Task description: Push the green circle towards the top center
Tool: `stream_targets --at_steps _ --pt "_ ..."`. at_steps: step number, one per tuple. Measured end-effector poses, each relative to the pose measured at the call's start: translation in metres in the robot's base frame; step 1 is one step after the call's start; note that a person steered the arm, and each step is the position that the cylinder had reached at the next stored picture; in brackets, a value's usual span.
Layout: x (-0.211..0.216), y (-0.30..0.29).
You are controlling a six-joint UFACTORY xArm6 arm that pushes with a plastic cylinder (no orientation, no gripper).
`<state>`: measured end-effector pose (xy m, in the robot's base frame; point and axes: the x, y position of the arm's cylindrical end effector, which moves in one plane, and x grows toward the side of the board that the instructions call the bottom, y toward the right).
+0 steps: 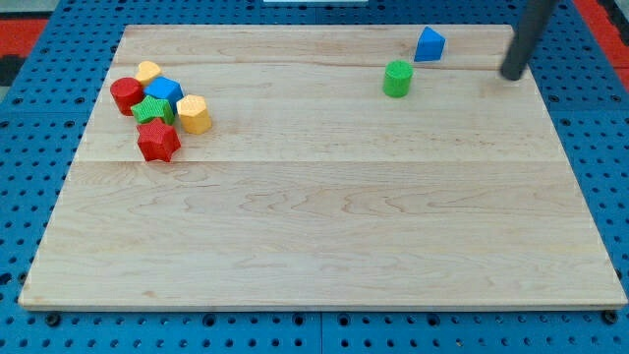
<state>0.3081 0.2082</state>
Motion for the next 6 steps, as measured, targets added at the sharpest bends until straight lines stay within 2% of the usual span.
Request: stream_targets --at_steps 1,2,3,4,6 --pt "0.017 -0.091" --pt "0.01 -0.157" --pt "-0.025 -0.199" --pt "0.006 -0.191" --pt "-0.028 -0.256"
